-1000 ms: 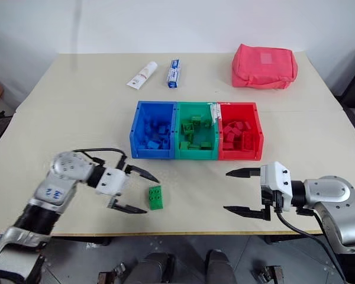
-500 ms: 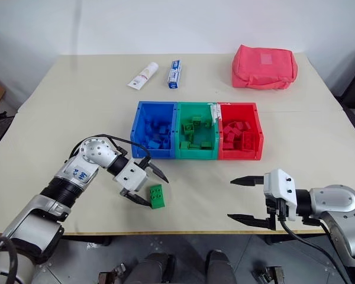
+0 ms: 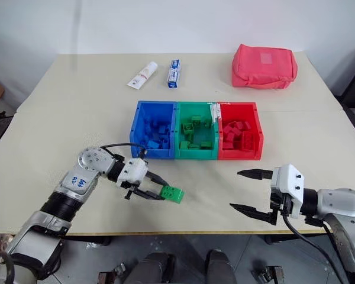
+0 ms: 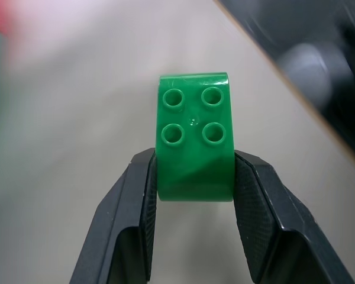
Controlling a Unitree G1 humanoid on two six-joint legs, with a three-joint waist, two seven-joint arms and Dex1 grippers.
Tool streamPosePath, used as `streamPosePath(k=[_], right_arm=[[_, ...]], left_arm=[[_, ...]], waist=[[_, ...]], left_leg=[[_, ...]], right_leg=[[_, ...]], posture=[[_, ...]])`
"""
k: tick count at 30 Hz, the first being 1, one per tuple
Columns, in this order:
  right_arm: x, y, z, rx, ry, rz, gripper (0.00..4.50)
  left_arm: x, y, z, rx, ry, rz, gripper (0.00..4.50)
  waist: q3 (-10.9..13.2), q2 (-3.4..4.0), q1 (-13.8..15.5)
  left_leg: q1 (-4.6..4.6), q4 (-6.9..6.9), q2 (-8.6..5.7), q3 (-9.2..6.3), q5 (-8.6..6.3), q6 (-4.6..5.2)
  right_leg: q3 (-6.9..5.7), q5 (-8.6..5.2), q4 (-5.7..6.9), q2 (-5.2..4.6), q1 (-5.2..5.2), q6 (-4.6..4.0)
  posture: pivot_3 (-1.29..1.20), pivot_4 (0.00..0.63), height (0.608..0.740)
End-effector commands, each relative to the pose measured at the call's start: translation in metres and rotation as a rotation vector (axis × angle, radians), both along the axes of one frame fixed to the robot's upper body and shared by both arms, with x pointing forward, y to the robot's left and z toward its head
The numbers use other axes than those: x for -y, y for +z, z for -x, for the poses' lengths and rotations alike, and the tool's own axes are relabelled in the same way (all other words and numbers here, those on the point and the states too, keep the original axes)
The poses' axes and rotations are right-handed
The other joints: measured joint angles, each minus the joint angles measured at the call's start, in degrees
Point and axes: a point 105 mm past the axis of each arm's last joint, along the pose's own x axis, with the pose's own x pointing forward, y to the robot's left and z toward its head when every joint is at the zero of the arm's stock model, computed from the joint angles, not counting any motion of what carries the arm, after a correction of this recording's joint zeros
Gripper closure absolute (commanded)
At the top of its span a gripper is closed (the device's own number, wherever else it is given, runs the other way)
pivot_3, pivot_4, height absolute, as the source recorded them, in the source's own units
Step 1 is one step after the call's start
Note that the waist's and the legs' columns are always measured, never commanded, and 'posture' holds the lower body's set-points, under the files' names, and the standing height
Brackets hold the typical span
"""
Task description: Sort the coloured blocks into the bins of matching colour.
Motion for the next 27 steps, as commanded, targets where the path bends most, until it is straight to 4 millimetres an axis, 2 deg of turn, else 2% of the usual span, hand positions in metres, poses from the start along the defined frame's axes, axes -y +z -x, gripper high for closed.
streamPosePath(k=[1, 4, 8, 13, 14, 18, 22, 23, 25, 27], right_arm=[[0.005, 0.019, -0.006, 0.106, -0.103, -0.089, 0.00], [0.015, 0.033, -0.016, 0.194, -0.240, -0.175, 0.00], [0.021, 0.038, -0.024, 0.248, -0.326, -0.197, 0.00], [0.021, 0.041, -0.025, 0.256, -0.345, -0.205, 0.00], [0.021, 0.042, -0.024, 0.255, -0.346, -0.205, 0.00], [0.020, 0.042, -0.023, 0.254, -0.347, -0.204, 0.00], [0.019, 0.042, -0.022, 0.254, -0.342, -0.200, 0.00], [0.019, 0.042, -0.022, 0.258, -0.334, -0.195, 0.00], [0.017, 0.042, -0.021, 0.257, -0.316, -0.191, 0.00], [0.012, 0.035, -0.018, 0.213, -0.244, -0.139, 0.00]], left_arm=[[0.003, 0.039, -0.008, 0.037, 0.141, 0.175, 3.02], [0.020, 0.069, -0.038, 0.071, 0.346, 0.300, 3.02], [0.047, 0.088, -0.061, 0.094, 0.443, 0.374, 3.02], [0.070, 0.086, -0.093, 0.048, 0.576, 0.320, 3.02], [0.072, 0.086, -0.096, 0.049, 0.592, 0.315, 2.67], [0.077, 0.081, -0.091, 0.009, 0.548, 0.277, 1.46], [0.068, 0.088, -0.085, 0.057, 0.535, 0.299, 0.19], [0.061, 0.091, -0.079, 0.062, 0.504, 0.314, 0.03], [0.048, 0.095, -0.064, 0.070, 0.426, 0.339, 0.03], [0.016, 0.083, -0.041, 0.119, 0.340, 0.289, 0.03]], waist=[[0.00, 0.00, 0.04], [0.01, -0.01, 0.52], [0.02, -0.03, 0.76], [0.02, -0.03, 0.77], [0.02, -0.03, 0.57], [0.02, -0.03, -0.15], [0.02, -0.03, -0.10], [0.02, -0.03, -0.17], [0.01, -0.02, -0.36], [-0.01, 0.02, -0.69]], left_leg=[[0.01, 0.01, -0.01, 0.00, 0.00, 0.00], [0.02, 0.04, -0.08, -0.01, 0.00, 0.01], [0.00, 0.18, -0.15, -0.01, 0.00, 0.01], [0.00, 0.15, -0.16, 0.05, 0.00, 0.01], [0.01, 0.14, -0.16, 0.05, 0.00, 0.01], [0.01, -0.06, -0.12, 0.08, 0.01, 0.00], [0.00, -0.07, -0.11, 0.08, 0.02, -0.01], [0.01, -0.07, -0.11, 0.08, 0.02, -0.01], [0.01, -0.10, -0.08, 0.09, 0.01, -0.02], [0.02, -0.11, -0.02, 0.10, 0.01, -0.05]], right_leg=[[0.00, 0.00, -0.01, 0.00, 0.01, 0.00], [-0.01, 0.00, -0.03, 0.02, 0.04, 0.00], [-0.02, 0.01, -0.03, 0.12, 0.03, 0.02], [-0.01, 0.01, -0.02, 0.16, 0.01, 0.03], [-0.01, 0.01, -0.02, 0.17, 0.01, 0.03], [0.02, 0.01, 0.09, 0.19, -0.08, 0.03], [0.02, 0.01, 0.09, 0.19, -0.10, 0.03], [0.02, 0.01, 0.09, 0.18, -0.09, 0.03], [0.05, 0.01, 0.08, 0.18, -0.11, 0.02], [0.05, 0.01, 0.06, 0.17, -0.12, 0.02]], posture=[[0.00, 0.150, 0.740], [0.00, 0.150, 0.740], [0.00, 0.150, 0.740], [0.00, 0.150, 0.740], [0.00, 0.150, 0.740], [0.00, 0.150, 0.740], [0.00, 0.150, 0.740], [0.00, 0.150, 0.740], [0.00, 0.150, 0.740], [0.00, 0.150, 0.740]])
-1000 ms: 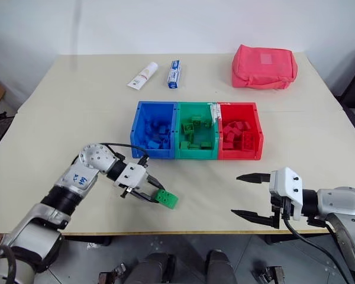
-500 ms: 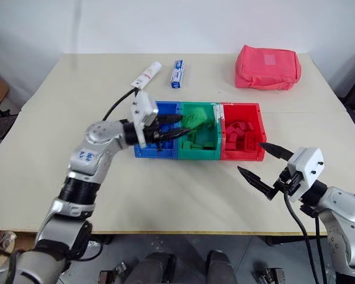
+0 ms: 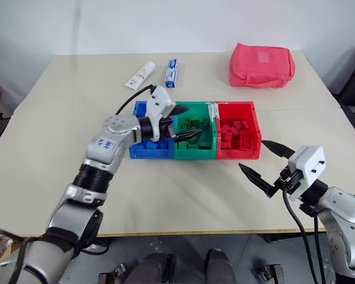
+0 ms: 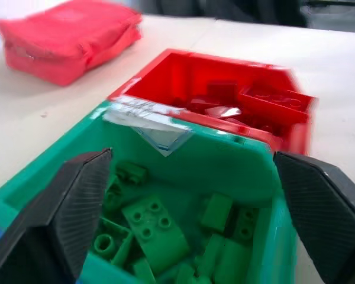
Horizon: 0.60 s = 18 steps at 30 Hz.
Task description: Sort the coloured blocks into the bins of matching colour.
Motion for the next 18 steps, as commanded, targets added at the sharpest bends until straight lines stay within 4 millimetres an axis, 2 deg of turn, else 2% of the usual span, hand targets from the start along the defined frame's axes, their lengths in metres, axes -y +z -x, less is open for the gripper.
streamPosePath(k=[1, 3, 7, 13, 16, 18], right_arm=[[-0.008, 0.001, 0.010, -0.018, 0.120, 0.095, 0.00], [-0.011, -0.005, 0.013, -0.049, 0.189, 0.156, 0.00], [-0.016, -0.012, 0.015, -0.094, 0.321, 0.246, 0.00], [-0.008, -0.019, 0.010, -0.114, 0.356, 0.304, 0.00], [-0.004, -0.016, 0.006, -0.106, 0.336, 0.290, 0.00], [-0.002, -0.017, 0.003, -0.111, 0.321, 0.277, 0.00]], left_arm=[[-0.044, 0.000, 0.040, 0.125, -0.153, -0.060, 0.03], [-0.068, -0.012, 0.058, 0.178, -0.204, -0.111, 0.03], [-0.124, -0.042, 0.069, 0.130, -0.119, -0.207, 0.03], [-0.160, -0.058, 0.081, 0.109, 0.024, -0.235, 0.03], [-0.160, -0.066, 0.093, 0.046, 0.034, -0.197, 0.03], [-0.157, -0.072, 0.093, 0.055, 0.054, -0.219, 0.03]], waist=[[-0.05, 0.08, -0.71], [-0.05, 0.09, -1.14], [-0.05, 0.08, -0.41], [-0.05, 0.08, 0.54], [-0.04, 0.08, 0.28], [-0.05, 0.08, 0.24]], left_leg=[[0.01, -0.03, 0.01, 0.01, 0.00, -0.01], [0.08, -0.12, 0.06, 0.01, -0.02, -0.05], [0.07, 0.00, 0.04, -0.12, -0.02, -0.03], [0.05, -0.02, 0.00, -0.19, -0.05, 0.03], [0.05, -0.07, 0.02, -0.15, -0.06, 0.03], [0.06, -0.08, 0.04, -0.13, -0.06, 0.03]], right_leg=[[0.05, 0.00, -0.04, -0.05, -0.01, 0.00], [0.06, -0.02, -0.09, -0.09, 0.00, -0.04], [-0.05, -0.02, -0.50, -0.17, 0.20, -0.05], [-0.01, -0.01, -0.63, -0.25, 0.25, -0.04], [-0.02, -0.01, -0.62, -0.24, 0.21, -0.04], [-0.01, -0.01, -0.60, -0.23, 0.20, -0.04]], posture=[[0.00, 0.150, 0.740], [0.00, 0.150, 0.740], [0.00, 0.150, 0.740], [0.00, 0.150, 0.740], [0.00, 0.150, 0.740], [0.00, 0.150, 0.740]])
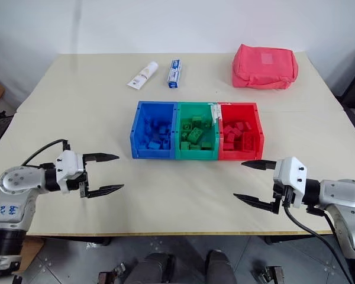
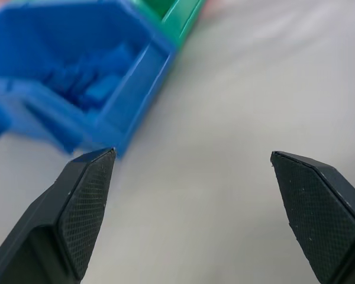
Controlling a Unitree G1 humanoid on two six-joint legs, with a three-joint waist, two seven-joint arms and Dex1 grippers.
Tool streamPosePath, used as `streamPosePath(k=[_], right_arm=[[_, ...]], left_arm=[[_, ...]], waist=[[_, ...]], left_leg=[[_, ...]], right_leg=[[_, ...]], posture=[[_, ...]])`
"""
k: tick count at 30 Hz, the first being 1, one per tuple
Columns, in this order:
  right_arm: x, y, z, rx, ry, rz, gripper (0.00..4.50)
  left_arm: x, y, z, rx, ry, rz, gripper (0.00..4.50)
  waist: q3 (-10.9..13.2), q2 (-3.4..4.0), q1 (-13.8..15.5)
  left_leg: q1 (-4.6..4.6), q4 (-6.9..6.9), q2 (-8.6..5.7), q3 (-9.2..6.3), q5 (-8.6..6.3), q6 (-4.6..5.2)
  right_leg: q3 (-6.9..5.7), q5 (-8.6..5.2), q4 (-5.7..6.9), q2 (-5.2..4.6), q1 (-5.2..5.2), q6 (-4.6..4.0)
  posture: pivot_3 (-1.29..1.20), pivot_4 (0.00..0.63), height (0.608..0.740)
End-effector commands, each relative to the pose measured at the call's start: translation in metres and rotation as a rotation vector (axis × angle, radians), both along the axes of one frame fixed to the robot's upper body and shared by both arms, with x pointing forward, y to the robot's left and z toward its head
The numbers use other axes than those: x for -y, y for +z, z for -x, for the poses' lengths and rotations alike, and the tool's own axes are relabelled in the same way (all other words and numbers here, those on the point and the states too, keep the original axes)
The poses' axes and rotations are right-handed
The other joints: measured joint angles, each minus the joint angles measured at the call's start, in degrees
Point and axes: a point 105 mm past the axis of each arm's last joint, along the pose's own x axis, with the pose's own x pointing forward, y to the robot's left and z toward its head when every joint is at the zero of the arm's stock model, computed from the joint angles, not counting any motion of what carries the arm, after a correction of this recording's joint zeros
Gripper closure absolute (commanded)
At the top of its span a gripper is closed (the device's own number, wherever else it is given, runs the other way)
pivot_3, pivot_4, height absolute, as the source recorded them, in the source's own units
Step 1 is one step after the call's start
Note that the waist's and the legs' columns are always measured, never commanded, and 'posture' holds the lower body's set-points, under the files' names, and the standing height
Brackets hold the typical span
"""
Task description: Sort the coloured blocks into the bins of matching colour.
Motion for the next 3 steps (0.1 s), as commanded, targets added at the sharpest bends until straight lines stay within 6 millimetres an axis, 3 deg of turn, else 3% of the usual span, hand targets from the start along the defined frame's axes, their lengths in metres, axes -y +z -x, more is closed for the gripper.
streamPosePath(k=[1, 3], right_arm=[[0.0036, 0.0063, -0.0032, 0.033, -0.019, -0.009, 0.00], [0.0062, 0.0047, -0.0051, 0.028, -0.041, -0.014, 0.00]], left_arm=[[0.0082, 0.0062, 0.0022, 0.046, 0.005, 0.006, 0.03], [0.0118, 0.0060, 0.0013, 0.051, 0.020, 0.010, 0.03]], waist=[[0.00, 0.00, 0.03], [0.00, 0.00, 0.11]], left_leg=[[0.00, 0.01, 0.00, 0.00, 0.00, 0.00], [0.00, 0.04, 0.00, 0.00, 0.01, -0.01]], right_leg=[[0.00, 0.00, 0.02, 0.00, 0.00, 0.00], [0.00, 0.00, 0.03, 0.01, 0.02, 0.00]], posture=[[0.00, 0.150, 0.740], [0.00, 0.150, 0.740]])
